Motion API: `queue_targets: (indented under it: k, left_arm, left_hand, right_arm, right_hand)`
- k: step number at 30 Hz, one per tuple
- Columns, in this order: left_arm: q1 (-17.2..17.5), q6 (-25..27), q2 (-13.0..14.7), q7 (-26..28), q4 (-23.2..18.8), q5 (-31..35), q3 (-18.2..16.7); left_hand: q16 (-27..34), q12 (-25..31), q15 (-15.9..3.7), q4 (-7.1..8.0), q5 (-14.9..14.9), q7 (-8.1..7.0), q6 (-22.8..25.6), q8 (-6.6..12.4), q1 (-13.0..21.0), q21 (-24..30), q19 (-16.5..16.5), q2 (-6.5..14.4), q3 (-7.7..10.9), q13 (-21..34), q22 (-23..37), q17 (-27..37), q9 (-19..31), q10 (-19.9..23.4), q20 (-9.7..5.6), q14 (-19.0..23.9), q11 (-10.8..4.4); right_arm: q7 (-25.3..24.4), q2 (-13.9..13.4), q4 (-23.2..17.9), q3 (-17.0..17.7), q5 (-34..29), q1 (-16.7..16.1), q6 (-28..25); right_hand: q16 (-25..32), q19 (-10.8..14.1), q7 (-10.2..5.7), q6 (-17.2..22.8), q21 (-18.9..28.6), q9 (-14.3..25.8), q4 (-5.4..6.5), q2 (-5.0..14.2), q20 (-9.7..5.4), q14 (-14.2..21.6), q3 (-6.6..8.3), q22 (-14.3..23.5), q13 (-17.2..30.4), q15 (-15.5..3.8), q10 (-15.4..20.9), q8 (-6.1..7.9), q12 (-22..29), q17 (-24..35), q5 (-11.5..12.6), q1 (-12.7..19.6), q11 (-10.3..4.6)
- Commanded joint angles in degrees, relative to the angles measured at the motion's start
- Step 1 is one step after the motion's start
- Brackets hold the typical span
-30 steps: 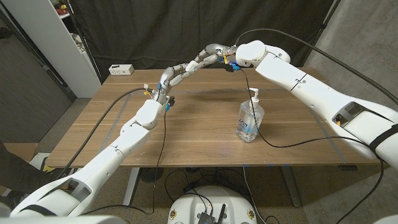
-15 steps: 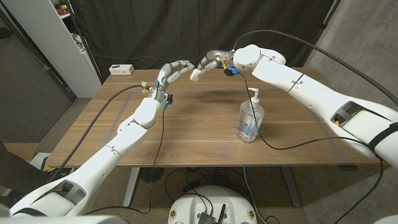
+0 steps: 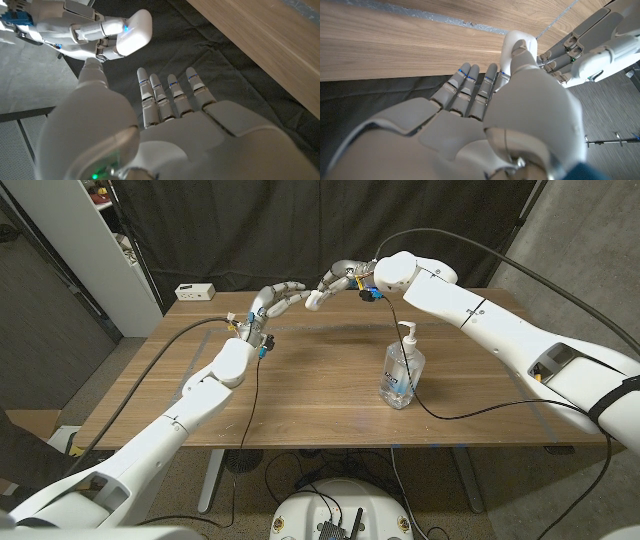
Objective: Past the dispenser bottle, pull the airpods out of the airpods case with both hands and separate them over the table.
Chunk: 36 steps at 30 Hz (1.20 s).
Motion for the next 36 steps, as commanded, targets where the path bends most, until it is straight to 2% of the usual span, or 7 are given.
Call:
queue_targets:
  k: [1, 8, 14, 24, 32, 36]
  left_arm:
    - [1.1, 6.7, 1.0, 5.4, -3.8, 6.3, 0.4]
    - [1.5, 9.2, 1.1, 6.9, -5.0, 8.4, 1.1]
    - [1.1, 10.3, 1.2, 6.1, -5.0, 8.8, 1.9]
    - [0.1, 8.6, 1.1, 4.7, -3.8, 8.7, 2.9]
    - [0.1, 3.9, 1.6, 4.6, -2.5, 9.6, 3.1]
    - [0.5, 2.8, 1.6, 5.5, -2.3, 10.7, 2.8]
  left_hand:
    - [0.2, 0.1, -0.84, -0.68, 0.8, 0.15, 3.1, 0.92, 3.2, 0.2, 0.4, 2.3, 1.83, 0.3, 0.0, 0.2, -0.1, 0.4, -0.09, 0.6, -0.06]
    - [0.4, 0.5, -1.64, -1.56, 0.7, -0.06, 6.2, 2.11, 5.2, 0.4, 0.9, 3.3, 2.56, 0.4, -0.1, 0.0, 0.2, 1.5, -0.64, 1.7, -0.55]
    - [0.4, 0.5, -1.60, -1.56, 0.6, 0.22, 6.0, 1.99, 5.2, 0.4, 0.8, 3.4, 2.47, 0.4, -0.1, 0.0, 0.4, 1.5, -0.67, 1.7, -0.53]
    - [0.2, 0.4, -1.80, -1.54, 0.5, 0.05, 6.3, 2.11, 5.1, 0.4, 0.7, 3.2, 2.07, 0.5, -0.1, 0.0, 0.7, 1.4, -0.79, 1.4, -0.68]
    - [0.1, 0.5, -1.89, -1.56, 0.5, -0.35, 6.5, 2.21, 5.2, 0.3, 0.4, 3.2, 1.79, 0.6, -0.1, 0.0, 1.0, 1.5, -0.77, 1.2, -0.90]
    - [0.1, 0.5, -2.08, -1.26, 0.5, -0.50, 6.6, 2.21, 4.4, 0.3, 0.3, 2.3, 0.98, 0.7, -0.1, 0.0, 1.1, 1.6, -0.74, 1.2, -1.03]
  right_arm:
    - [-0.5, -0.1, -1.0, 0.2, -0.2, 0.0, -0.4]
    - [-0.8, -0.7, -2.4, 0.9, 0.5, -0.9, -0.3]
    - [-1.1, -1.0, -3.5, 1.5, 1.0, -1.4, -0.2]
    - [-0.5, -1.0, -3.5, 1.4, 1.8, -1.3, 0.3]
    - [-0.8, -0.5, -2.6, 1.4, 1.9, -1.2, 0.5]
    - [-1.0, -0.5, -2.2, 1.4, 1.9, -1.1, 0.3]
  right_hand:
    - [-0.1, 0.0, 2.40, 3.0, 0.3, 4.6, 0.15, -0.03, 0.14, 0.7, 0.62, 0.1, 0.1, -7.60, 0.6, 4.34, 0.2, 0.0, -0.1, -0.3, -0.02]
    - [-0.2, 0.0, 2.37, 2.9, 0.4, 5.0, 0.17, -0.03, 0.20, 0.9, 0.70, 0.1, 0.1, -7.34, 0.8, 4.44, 0.3, -0.1, -0.1, -0.3, -0.04]
    - [-0.2, 0.0, 2.43, 2.9, 0.4, 5.4, 0.21, -0.06, 0.28, 1.1, 0.73, 0.1, 0.1, -7.44, 0.7, 4.53, 0.3, 0.0, -0.2, -0.3, -0.25]
    - [-0.2, 0.0, 2.43, 2.8, 0.5, 6.1, 0.24, -0.14, 0.33, 1.4, 0.78, 0.1, 0.0, -7.55, 1.0, 4.62, 0.4, 0.0, -0.2, -0.3, 0.01]
    - [-0.3, 0.0, 2.41, 2.8, 0.5, 6.5, 0.26, -0.10, 0.39, 1.4, 0.84, 0.1, 0.0, -7.52, 0.9, 4.71, 0.4, 0.1, -0.2, -0.3, -0.11]
    - [-0.2, 0.0, 2.42, 2.8, 0.5, 6.7, 0.26, -0.11, 0.38, 1.5, 0.85, 0.1, -0.1, -7.56, 1.1, 4.73, 0.4, 0.2, -0.2, -0.3, 0.04]
